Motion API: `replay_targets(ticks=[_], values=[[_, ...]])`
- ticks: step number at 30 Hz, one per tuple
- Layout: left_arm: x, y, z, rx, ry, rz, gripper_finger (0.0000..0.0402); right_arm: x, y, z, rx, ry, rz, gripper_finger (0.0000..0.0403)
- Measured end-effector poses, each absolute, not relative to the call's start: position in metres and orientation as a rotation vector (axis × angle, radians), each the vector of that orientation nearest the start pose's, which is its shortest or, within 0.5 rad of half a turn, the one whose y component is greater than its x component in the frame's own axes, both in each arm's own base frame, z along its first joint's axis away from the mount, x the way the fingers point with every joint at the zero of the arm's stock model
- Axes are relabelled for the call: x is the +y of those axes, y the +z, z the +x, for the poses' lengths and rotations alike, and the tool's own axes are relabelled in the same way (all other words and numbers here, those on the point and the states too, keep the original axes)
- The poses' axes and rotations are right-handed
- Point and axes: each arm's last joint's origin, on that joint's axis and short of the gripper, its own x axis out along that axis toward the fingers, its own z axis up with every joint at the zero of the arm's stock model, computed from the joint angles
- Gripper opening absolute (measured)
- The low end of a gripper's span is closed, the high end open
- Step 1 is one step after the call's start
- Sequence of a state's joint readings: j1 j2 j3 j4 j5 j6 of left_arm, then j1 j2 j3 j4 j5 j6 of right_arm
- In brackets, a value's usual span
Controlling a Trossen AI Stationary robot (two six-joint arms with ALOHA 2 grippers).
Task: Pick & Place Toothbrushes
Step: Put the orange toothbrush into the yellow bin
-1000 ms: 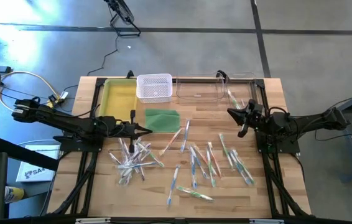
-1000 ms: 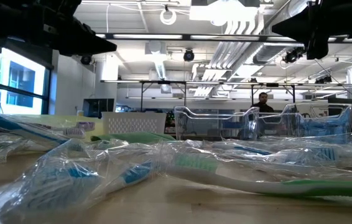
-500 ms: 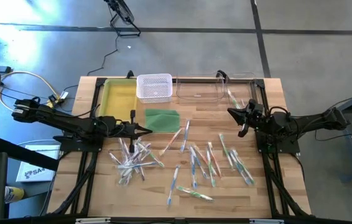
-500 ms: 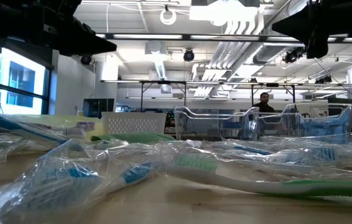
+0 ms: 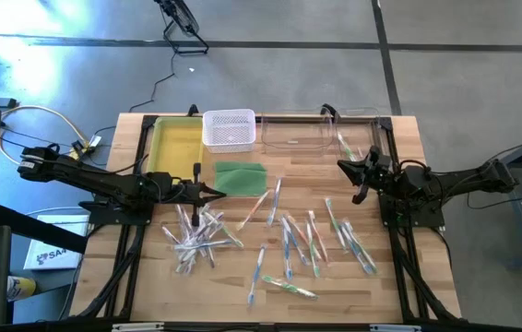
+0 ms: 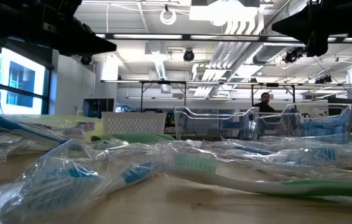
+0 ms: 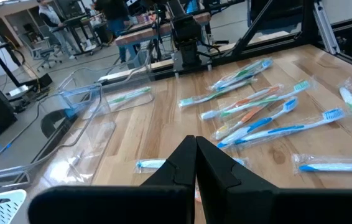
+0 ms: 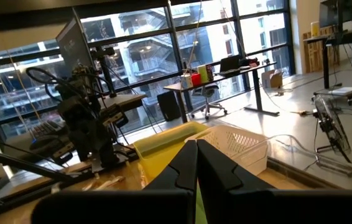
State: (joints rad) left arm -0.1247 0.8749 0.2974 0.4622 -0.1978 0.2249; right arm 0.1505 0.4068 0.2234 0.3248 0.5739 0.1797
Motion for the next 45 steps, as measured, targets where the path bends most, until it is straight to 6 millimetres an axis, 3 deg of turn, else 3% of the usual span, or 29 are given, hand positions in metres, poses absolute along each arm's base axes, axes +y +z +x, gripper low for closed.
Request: replay_targets(ticks=[14,24,30,38,45], values=[[-0.017,0.211,0.184,0.122,0.06,0.243,0.0003,0.003,0.235,0.122,-0.172,-0.391,0.237,0.0002],[-0.017,0.207,0.184,0.164,0.066,0.177,0.0003,0.008,0.236,0.123,-0.158,-0.193,0.239,0.0002],[-0.02,0.212,0.208,0.35,0.091,0.158,0.0003,0.008,0.235,0.124,-0.157,-0.201,0.239,0.0002],[-0.023,0.222,0.246,0.744,0.127,0.144,0.0003,0.008,0.235,0.124,-0.157,-0.202,0.24,0.0002],[-0.028,0.22,0.274,0.793,0.117,0.082,0.0003,0.008,0.235,0.124,-0.152,-0.202,0.238,0.0002]])
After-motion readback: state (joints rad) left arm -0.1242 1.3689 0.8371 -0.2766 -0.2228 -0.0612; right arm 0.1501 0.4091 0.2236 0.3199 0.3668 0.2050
